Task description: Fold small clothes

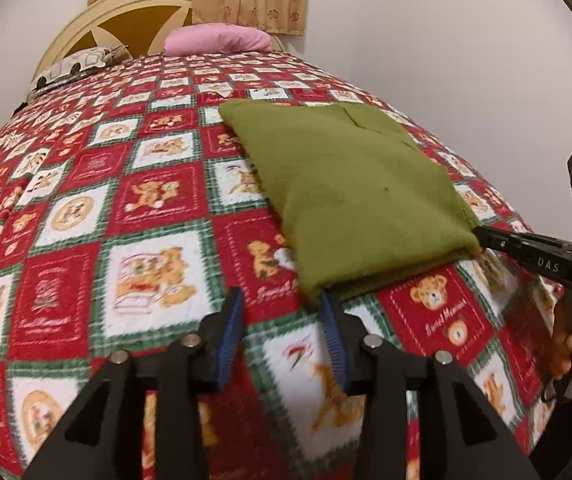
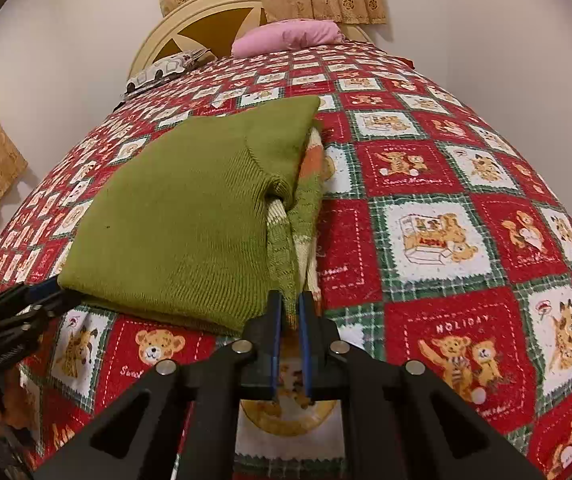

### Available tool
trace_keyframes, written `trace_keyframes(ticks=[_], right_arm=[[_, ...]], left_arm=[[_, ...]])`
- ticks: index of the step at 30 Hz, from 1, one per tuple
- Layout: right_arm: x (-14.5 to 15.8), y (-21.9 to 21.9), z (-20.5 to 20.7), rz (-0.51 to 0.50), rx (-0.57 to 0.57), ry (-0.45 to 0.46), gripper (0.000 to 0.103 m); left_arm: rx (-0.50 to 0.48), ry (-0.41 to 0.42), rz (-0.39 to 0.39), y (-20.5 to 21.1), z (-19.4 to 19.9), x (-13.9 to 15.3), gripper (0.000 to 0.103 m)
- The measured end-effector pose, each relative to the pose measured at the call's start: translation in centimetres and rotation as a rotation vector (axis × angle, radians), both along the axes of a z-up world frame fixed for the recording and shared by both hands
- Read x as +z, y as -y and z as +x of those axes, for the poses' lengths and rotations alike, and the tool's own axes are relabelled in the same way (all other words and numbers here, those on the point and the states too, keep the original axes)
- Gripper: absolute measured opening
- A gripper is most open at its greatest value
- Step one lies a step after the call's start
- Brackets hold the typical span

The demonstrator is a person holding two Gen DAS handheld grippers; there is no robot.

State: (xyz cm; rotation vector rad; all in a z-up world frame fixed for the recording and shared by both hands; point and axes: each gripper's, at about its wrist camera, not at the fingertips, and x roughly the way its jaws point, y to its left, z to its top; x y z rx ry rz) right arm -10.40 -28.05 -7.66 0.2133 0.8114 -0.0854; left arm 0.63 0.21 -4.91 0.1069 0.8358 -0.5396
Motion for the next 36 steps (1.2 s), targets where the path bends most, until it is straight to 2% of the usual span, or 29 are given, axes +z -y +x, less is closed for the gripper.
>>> trace_keyframes(ticks=[3,5,8,11,14,16,19,21,23,30,36], right_arm=[[0.8,0.0,-1.2,-0.004,0.001,-0.004,0.007],[1.7,-0.1,-2.1,-0.055,-0.029,0.007,0.007],[4.2,-0.4,-2.9,-0.077,-0.043,0.099,0.007],[6.1,-1.5,-1.5,-0.078,-0.019,0.155,0.008],[7.0,-3.1,2.1,-0.089,0.015,0.171,0.008],[6.5,-3.4,4.2,-0.094,0.024,0.152,0.008],[3.5,-3.3,7.6,-0.152,0.01,0.074,0.008],[1.4,-2.3,8.3,-0.144,0.007,0.023,0.008],[0.6,-1.9,7.7,-0.142,0.011,0.063,0.008],[0.5,-1.4,7.4,-0.123,0.012,0.08,0.008],[0.4,-1.6,7.5,-0.138,0.015,0.087,0.011]], left_arm=[[0.013,0.027,-0.014,-1.6,-0.1,1.2,0.061],[0.032,0.046,-0.042,-2.3,0.6,2.1,0.061],[0.066,0.057,-0.077,-1.9,2.6,3.1,0.061],[0.085,0.053,-0.1,-0.4,4.7,3.6,0.061],[0.1,0.036,-0.089,2.6,7.1,3.3,0.061],[0.12,0.026,-0.06,4.3,8.0,2.5,0.061],[0.149,0.06,-0.02,6.0,8.1,1.4,0.065],[0.157,0.09,0.006,6.3,7.8,1.0,0.076],[0.168,0.122,0.023,6.4,7.4,0.7,0.079],[0.176,0.142,0.047,6.8,7.5,0.8,0.08],[0.166,0.12,0.051,6.6,7.5,1.2,0.08]])
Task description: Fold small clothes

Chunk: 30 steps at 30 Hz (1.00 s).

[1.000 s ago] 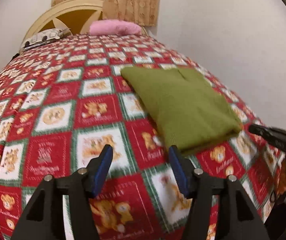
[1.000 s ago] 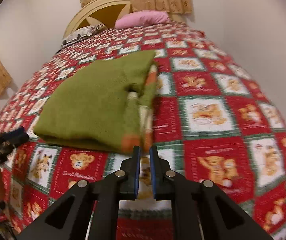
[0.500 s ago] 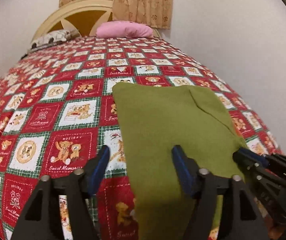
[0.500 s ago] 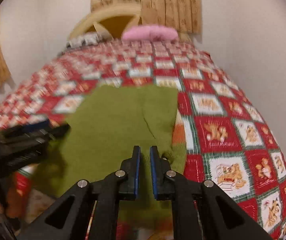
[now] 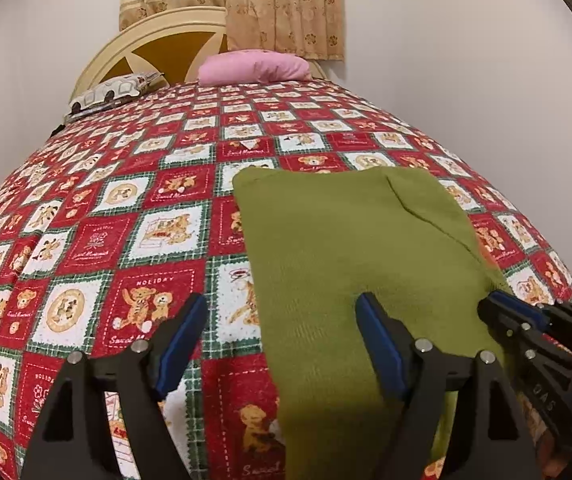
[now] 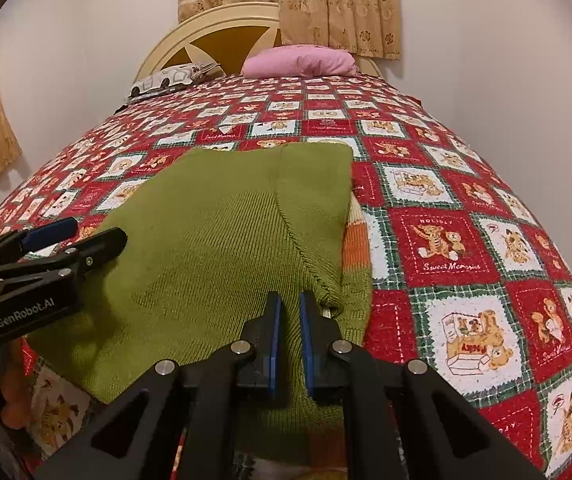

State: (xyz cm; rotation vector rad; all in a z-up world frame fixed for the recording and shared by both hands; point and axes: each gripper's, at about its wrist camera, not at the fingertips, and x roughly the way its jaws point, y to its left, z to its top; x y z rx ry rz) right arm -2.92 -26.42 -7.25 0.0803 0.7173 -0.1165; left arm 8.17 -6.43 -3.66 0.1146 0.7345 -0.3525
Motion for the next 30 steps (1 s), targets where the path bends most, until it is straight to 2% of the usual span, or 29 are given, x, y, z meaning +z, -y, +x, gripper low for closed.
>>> trace_keyframes(ticks=[4,6,8,10,11,13,19,22,25,30], right_arm=[[0.3,0.0,-0.2,0.0,0.002,0.007,0.011],[0.8,0.6,-0.8,0.061,-0.011,0.023,0.013],[1.4,1.4,-1.8,0.147,-0.036,0.06,0.028],[2.0,2.2,-2.6,0.19,-0.068,0.098,0.071],[2.4,2.8,-3.1,0.206,-0.09,0.128,0.075],[3.1,4.2,-3.0,0.244,-0.11,0.142,0.075],[2.9,7.5,-0.5,0.331,-0.136,0.089,0.075],[2.4,8.1,0.0,0.36,-0.134,0.078,0.075],[1.8,7.7,0.6,0.357,-0.11,0.06,0.075],[1.8,7.4,2.1,0.326,-0.084,0.044,0.075]], left_arm=[[-0.008,-0.059,-0.066,-1.2,0.5,0.5,0.081],[-0.008,-0.075,-0.103,-1.9,0.8,0.8,0.081],[0.004,-0.06,-0.12,-2.4,1.2,1.3,0.081],[0.01,-0.039,-0.143,-2.8,1.8,2.0,0.081],[0.012,-0.039,-0.16,-2.9,2.3,2.2,0.081],[0.01,-0.059,-0.184,-2.9,3.4,2.2,0.081],[-0.003,-0.207,-0.244,-2.0,6.8,0.0,0.081],[-0.009,-0.216,-0.231,-1.2,6.9,-0.8,0.081],[-0.025,-0.22,-0.218,-0.7,6.8,-1.2,0.081],[-0.042,-0.3,-0.278,-1.1,7.8,-1.0,0.081]])
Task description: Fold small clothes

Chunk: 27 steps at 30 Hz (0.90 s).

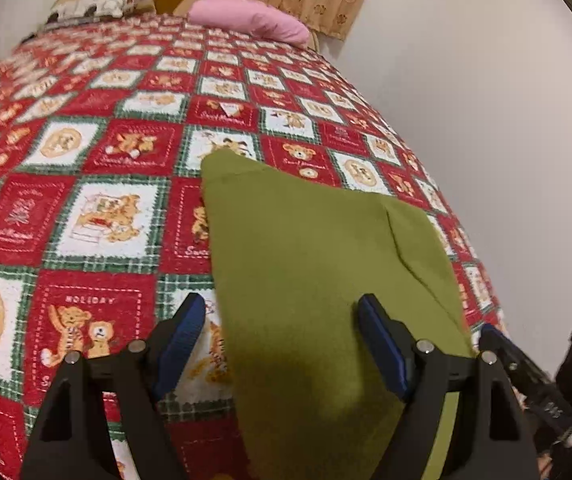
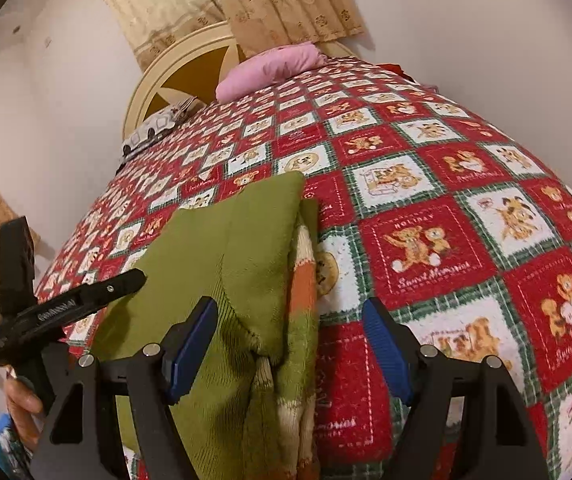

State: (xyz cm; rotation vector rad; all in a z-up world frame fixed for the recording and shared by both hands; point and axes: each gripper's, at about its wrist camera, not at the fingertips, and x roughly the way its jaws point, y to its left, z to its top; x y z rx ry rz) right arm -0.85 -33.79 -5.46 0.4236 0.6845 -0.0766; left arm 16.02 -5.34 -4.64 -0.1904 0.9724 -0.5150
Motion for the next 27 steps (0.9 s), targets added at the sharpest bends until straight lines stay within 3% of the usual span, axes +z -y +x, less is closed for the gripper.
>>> trace_keyframes(ticks=[6,8,10,12,18,24,26,27], right_arm=[[0.4,0.6,4.1,0.008,0.077,-0.026,0.075],[-0.6,0.9,5.7,0.018,0.096,-0.059,0.075],[-2.5,0.8,7.1,0.046,0.129,-0.114,0.075],[-4.2,0.6,7.4,0.097,0.154,-0.108,0.076],[-4.0,-0.5,7.7,0.074,0.248,-0.104,0.076],[-4.3,-0.8,9.2,0.103,0.266,-0.124,0.076],[-4.1,-1.3,9.3,0.067,0.272,-0.133,0.074],[-4.1,-1.4,9.3,0.06,0.277,-0.132,0.067]], left_arm=[[0.003,-0.157,-0.057,0.2,2.2,-2.9,0.083],[0.006,-0.118,-0.089,-0.1,1.9,-3.4,0.083],[-0.01,-0.048,-0.051,0.4,1.0,-3.3,0.083],[-0.016,-0.008,-0.025,0.8,0.4,-3.3,0.083],[-0.021,-0.008,-0.059,0.3,0.5,-3.4,0.082],[-0.028,-0.001,-0.06,0.6,1.0,-3.4,0.082],[-0.031,0.006,-0.054,0.8,1.1,-3.3,0.081],[-0.03,0.01,-0.052,0.9,1.1,-3.4,0.076]])
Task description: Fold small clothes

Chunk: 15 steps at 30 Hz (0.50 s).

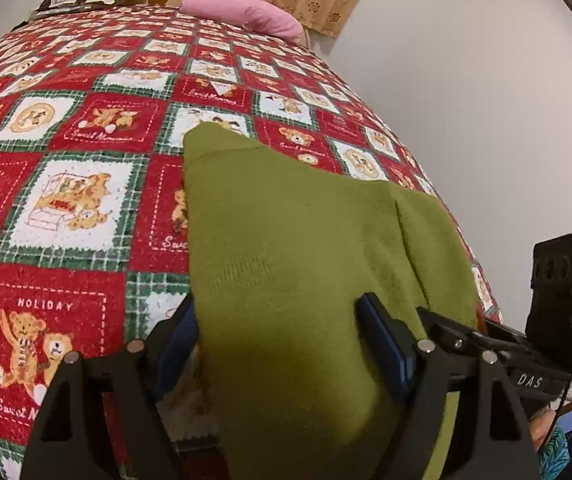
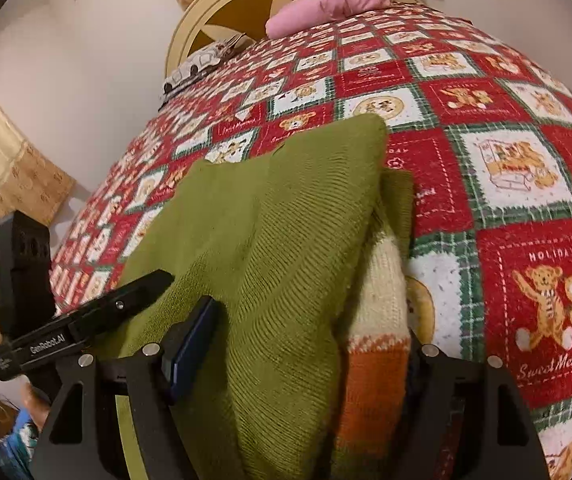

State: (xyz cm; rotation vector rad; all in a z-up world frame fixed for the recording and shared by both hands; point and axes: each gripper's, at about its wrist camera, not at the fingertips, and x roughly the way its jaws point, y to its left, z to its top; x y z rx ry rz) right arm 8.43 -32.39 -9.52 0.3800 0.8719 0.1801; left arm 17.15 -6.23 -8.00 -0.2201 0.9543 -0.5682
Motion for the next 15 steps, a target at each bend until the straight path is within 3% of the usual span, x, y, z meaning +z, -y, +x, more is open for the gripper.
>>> trace_keyframes(ticks=[3,6,10,15], right_arm=[[0.3,-0.6,-0.3,-0.01,-0.011,0.004,0.05],[1.1,-2.0,-0.7,-0.096,-0.05,0.013,0.043],[2.9,-4.6,-2.0,-0.254,-0.091,0.047,0.036],[6.1,-6.2,-5.5,-0.243,-0.136,0.128,0.034]], left_arm=[[-0.005,0.013,-0.009,0.0,-0.1,0.1,0.059],[0.005,0.023,0.014,0.1,-0.4,0.6,0.049],[0.032,0.018,0.028,-0.3,-1.1,1.7,0.042],[0.027,0.067,0.066,-0.7,-3.2,3.9,0.041]])
